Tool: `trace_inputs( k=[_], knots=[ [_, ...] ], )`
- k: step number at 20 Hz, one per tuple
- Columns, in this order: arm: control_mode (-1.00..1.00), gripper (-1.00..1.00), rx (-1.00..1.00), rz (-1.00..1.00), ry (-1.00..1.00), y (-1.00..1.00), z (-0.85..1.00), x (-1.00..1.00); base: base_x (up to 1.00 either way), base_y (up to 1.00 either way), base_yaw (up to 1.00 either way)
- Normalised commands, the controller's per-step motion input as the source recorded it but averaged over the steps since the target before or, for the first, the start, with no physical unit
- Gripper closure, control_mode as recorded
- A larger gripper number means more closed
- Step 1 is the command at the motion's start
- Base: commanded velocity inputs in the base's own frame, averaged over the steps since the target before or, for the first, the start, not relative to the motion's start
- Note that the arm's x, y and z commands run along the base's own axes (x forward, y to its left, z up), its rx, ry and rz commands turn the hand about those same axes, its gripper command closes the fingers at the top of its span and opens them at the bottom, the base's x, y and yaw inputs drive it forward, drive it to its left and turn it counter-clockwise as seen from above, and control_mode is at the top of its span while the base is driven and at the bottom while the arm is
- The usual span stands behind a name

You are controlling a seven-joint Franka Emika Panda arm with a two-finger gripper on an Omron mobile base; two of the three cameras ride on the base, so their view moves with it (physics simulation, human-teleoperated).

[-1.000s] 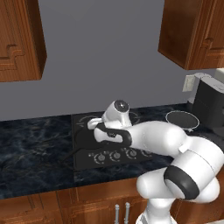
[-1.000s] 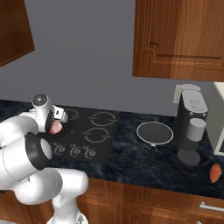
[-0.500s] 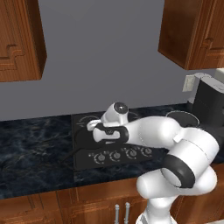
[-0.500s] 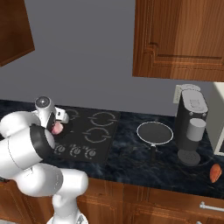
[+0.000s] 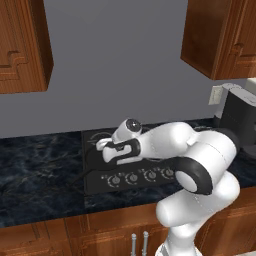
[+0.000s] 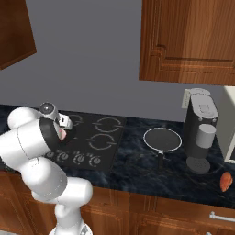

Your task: Place both pans onto different burners. Then place the sweet potato and the steak on different pans.

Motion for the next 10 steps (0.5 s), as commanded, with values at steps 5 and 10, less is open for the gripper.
trace_inputs(
  k=[5,10],
  knots=[
    [-1.00,1.00,0.00,0.01,0.00,0.12,-0.17,0.17,0.00,0.00,0.00],
    [-1.00,1.00,0.00,0.01,0.00,0.05,-0.12,0.19,0.00,0.00,0.00]
  ],
)
